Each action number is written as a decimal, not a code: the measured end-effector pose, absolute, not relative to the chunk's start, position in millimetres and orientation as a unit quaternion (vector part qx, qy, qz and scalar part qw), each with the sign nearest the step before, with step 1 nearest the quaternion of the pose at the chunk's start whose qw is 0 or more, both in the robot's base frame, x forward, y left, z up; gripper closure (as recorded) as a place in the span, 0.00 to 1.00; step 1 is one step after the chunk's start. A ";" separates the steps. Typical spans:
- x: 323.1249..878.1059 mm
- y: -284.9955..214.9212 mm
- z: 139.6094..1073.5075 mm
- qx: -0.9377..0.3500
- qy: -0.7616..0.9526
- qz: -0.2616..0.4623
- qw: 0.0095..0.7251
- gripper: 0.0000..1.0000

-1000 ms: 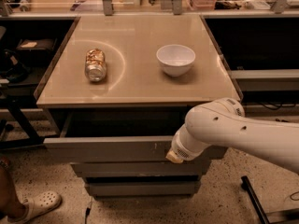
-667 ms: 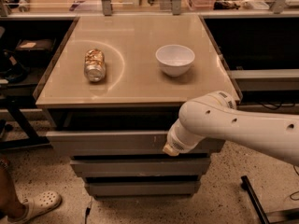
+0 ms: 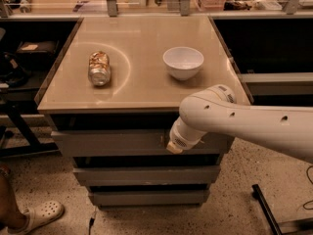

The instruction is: Close top drawer

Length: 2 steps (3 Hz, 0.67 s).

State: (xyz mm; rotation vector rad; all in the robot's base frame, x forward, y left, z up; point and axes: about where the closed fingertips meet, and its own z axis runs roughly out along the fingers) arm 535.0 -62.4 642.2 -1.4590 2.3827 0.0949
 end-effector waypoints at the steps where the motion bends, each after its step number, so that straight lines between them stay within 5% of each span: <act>1: 535.0 -62.4 642.2 -0.514 0.840 0.033 0.172 1.00; 2: 513.7 -71.8 643.4 -0.519 0.840 0.049 0.150 1.00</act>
Offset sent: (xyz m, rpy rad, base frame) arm -0.0583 -0.0273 0.0037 0.0075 0.1480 0.0376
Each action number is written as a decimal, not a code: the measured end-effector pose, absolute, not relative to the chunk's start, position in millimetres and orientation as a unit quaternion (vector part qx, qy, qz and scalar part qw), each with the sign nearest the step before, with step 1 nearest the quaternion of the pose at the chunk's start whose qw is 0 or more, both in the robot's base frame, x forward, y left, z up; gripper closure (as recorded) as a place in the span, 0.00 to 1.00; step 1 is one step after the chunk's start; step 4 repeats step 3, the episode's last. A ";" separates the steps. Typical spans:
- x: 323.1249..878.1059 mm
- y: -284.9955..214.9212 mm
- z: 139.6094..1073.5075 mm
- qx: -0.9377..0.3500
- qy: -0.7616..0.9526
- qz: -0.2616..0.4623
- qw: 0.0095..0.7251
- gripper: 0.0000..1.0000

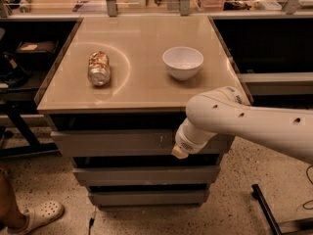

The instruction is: Close top drawer

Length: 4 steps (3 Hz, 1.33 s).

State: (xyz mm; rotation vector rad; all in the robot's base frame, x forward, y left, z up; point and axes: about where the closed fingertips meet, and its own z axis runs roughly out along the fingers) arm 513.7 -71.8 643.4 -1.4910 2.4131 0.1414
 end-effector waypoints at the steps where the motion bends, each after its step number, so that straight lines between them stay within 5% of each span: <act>1: 443.4 -104.2 656.4 -0.506 0.854 0.077 0.097 1.00; 2: 338.0 -158.9 686.3 -0.445 0.892 0.078 0.027 1.00; 3: 314.5 -170.2 714.2 -0.441 0.895 0.055 0.020 0.82; 4: 314.5 -170.2 714.2 -0.441 0.895 0.055 0.020 0.82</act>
Offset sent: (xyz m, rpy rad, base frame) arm -0.3206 -0.1608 0.1244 -0.1696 0.3630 -0.4022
